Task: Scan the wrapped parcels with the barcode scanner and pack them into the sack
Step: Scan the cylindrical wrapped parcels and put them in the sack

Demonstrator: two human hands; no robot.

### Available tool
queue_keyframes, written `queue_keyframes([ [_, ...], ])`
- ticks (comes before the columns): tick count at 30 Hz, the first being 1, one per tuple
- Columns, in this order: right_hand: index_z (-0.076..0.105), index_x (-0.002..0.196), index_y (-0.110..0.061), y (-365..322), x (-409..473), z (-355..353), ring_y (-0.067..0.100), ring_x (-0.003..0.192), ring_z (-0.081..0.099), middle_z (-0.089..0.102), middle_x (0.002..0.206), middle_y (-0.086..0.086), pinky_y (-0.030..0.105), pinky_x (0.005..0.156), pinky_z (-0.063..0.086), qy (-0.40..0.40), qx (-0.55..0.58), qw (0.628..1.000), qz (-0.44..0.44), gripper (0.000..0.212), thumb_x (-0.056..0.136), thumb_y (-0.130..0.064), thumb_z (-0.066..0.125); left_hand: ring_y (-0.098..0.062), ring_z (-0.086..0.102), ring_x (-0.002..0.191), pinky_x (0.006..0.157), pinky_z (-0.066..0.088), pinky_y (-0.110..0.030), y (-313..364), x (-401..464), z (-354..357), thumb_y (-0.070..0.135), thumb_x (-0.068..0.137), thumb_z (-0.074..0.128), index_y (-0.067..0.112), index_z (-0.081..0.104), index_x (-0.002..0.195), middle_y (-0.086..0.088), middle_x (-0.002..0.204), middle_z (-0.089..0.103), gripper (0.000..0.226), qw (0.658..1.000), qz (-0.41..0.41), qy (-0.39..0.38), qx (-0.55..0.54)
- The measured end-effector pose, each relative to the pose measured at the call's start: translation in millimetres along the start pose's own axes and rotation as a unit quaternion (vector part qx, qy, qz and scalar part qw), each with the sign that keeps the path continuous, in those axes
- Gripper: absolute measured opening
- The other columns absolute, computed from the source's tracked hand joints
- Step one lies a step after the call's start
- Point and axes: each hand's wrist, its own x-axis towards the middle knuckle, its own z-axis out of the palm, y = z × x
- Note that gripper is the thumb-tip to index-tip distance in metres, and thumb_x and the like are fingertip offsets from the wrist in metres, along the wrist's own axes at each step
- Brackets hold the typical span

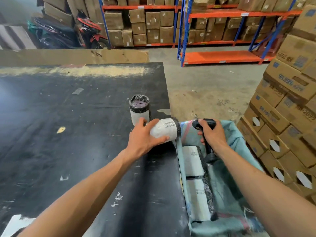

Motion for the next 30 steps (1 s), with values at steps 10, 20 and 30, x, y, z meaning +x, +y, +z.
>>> queue_keyframes([
  [10,0.053,0.124,-0.030,4.6,-31.5,44.3,0.016,0.050,0.063,0.077,0.097,0.010,0.025,0.046,0.050,-0.138,-0.025,0.990,0.016,0.047,0.082,-0.040,0.073,-0.015,0.053,0.101,0.086,0.046,-0.029,53.3,39.7,10.3,0.081,0.068,0.068,0.040,0.056,0.136,0.002,0.116,0.045,0.080,0.990,-0.053,0.123,-0.051],
  [20,0.041,0.140,-0.022,-5.5,-81.7,160.8,0.033,0.072,0.079,0.057,0.100,0.002,0.050,0.077,0.067,-0.216,-0.130,0.968,-0.006,0.058,0.093,-0.042,0.069,-0.023,0.054,0.109,0.091,0.053,-0.044,23.8,46.6,-56.7,0.074,0.075,0.070,0.036,0.054,0.139,-0.001,0.118,0.045,0.077,0.988,-0.047,0.145,-0.017],
  [30,0.023,0.161,-0.023,-28.5,-94.0,164.8,0.042,0.134,0.055,0.056,0.146,0.017,0.049,0.108,0.047,-0.224,-0.324,0.918,-0.052,0.091,0.089,-0.067,0.056,-0.022,0.052,0.108,0.090,0.053,-0.045,7.3,44.5,-68.3,0.073,0.075,0.070,0.037,0.052,0.140,0.000,0.116,0.043,0.076,0.991,-0.041,0.123,-0.038],
])
